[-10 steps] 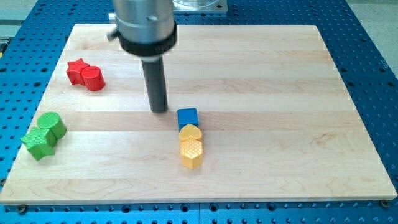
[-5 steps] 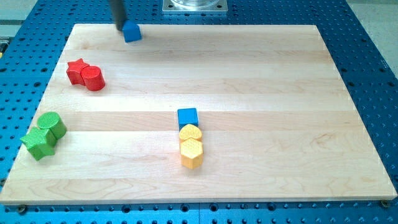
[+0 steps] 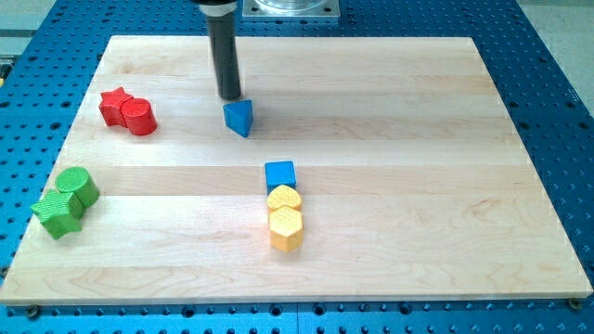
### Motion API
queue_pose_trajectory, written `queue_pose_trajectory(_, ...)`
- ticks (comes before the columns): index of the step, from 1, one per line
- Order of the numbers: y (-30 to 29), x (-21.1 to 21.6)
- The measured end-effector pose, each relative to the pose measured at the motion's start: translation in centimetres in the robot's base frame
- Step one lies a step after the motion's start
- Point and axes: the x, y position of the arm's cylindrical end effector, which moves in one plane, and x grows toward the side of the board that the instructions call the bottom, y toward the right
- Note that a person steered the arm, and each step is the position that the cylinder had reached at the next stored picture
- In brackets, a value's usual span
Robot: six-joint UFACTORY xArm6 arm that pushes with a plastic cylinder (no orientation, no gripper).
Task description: Move the blue triangle to the top of the blue cube
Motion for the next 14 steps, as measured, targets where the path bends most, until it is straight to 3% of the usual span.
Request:
queue_pose_trajectory(1,3.7,3.5)
queue_pose_trajectory(2,3.3,4.6)
queue_pose_trajectory(3,-0.9,5.9)
queue_pose_trajectory(4,3.1,8.2)
queue_pose_trajectory(5,3.5,7.5)
queue_pose_trajectory(6,2.5,3.9)
queue_pose_trajectory(7,5.0,4.4)
queue_pose_trajectory(8,5.0,7.6)
queue_pose_trajectory(12,7.0,9.0)
queue_pose_trajectory(13,7.1,8.7)
queue_pose_trajectory(14,7.2,5.8)
